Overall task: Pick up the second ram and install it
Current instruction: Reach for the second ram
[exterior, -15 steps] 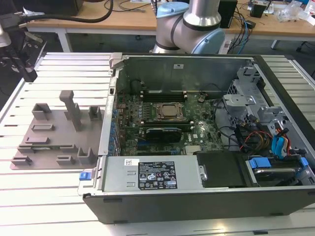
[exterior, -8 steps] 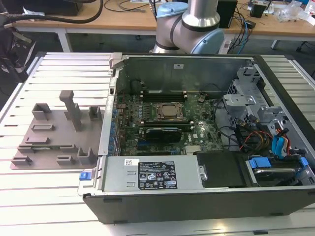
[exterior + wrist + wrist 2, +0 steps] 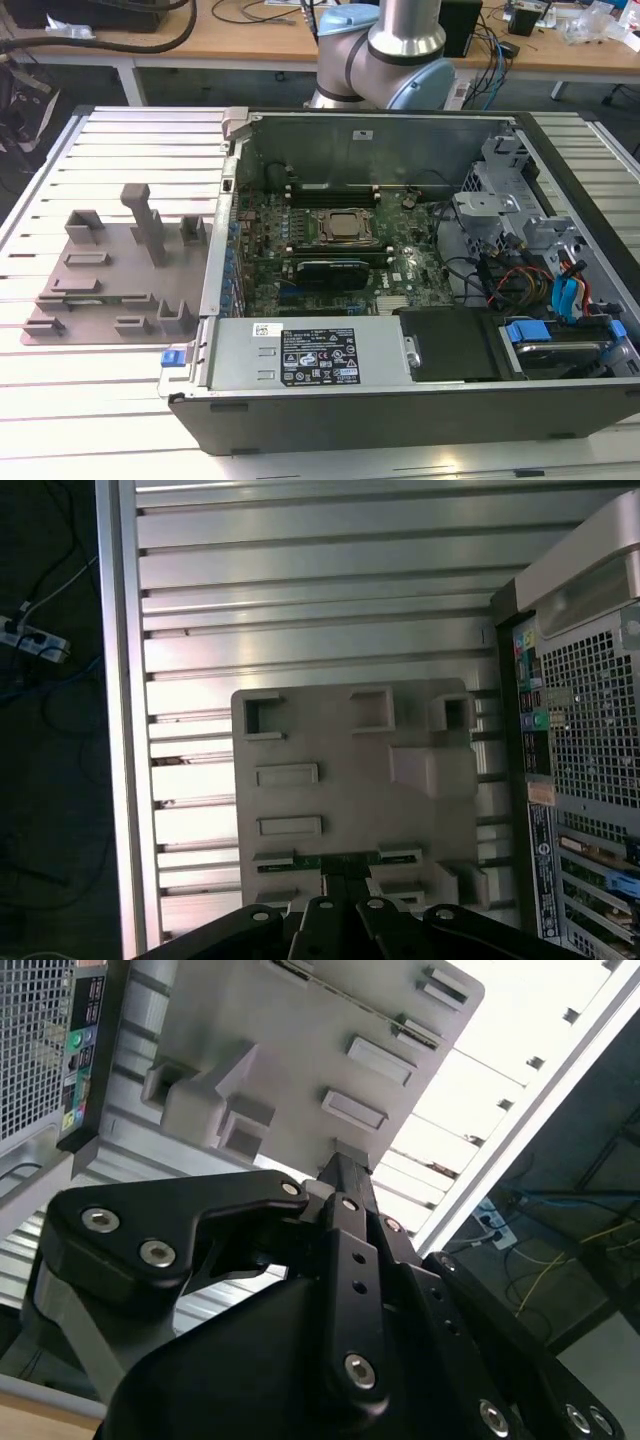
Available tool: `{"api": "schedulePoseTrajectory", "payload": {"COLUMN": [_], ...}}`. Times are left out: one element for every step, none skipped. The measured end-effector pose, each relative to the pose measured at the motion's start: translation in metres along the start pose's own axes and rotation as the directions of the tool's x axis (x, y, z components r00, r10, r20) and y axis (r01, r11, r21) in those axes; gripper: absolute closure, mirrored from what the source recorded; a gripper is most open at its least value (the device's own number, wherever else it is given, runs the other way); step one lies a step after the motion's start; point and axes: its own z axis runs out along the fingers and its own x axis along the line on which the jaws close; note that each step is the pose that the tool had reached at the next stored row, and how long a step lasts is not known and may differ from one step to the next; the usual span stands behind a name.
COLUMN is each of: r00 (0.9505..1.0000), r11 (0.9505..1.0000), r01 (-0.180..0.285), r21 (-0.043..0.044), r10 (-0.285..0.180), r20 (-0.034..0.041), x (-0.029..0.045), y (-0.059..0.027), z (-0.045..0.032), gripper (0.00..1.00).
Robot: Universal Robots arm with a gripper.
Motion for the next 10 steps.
{"api": "schedulePoseTrajectory", "payload": {"r00": [1.0000,1.0000,1.0000,1.0000,0.9999,0.9998,0.9995,0.9992,0.9990,0.9988], "r11": [1.0000,1.0000,1.0000,1.0000,0.9999,0.9995,0.9992,0.9989,0.9987,0.9985], "r01": [0.000,0.000,0.001,0.003,0.010,0.022,0.031,0.040,0.045,0.048], "r21": [0.0000,0.0000,0.0002,0.0041,0.0109,0.0210,0.0245,0.0245,0.0243,0.0244], "r10": [0.000,0.000,-0.001,-0.003,-0.010,-0.022,-0.031,-0.040,-0.045,-0.048], "r20": [0.0001,0.0000,0.0002,0.0001,0.0002,0.0001,-0.0011,-0.0026,-0.0032,-0.0039], "x": [-0.0002,-0.0003,-0.0004,-0.0005,-0.0011,-0.0019,-0.0030,-0.0048,-0.0055,-0.0057], "y": [-0.0025,-0.0050,-0.0061,-0.0068,-0.0072,-0.0076,-0.0077,-0.0078,-0.0081,-0.0096], "z": [0.0011,0.0024,0.0033,0.0049,0.0066,0.0083,0.0102,0.0123,0.0138,0.0153], "gripper": [0.90,0.90,0.90,0.90,0.90,0.90,0.90,0.90,0.90,0.90]}}
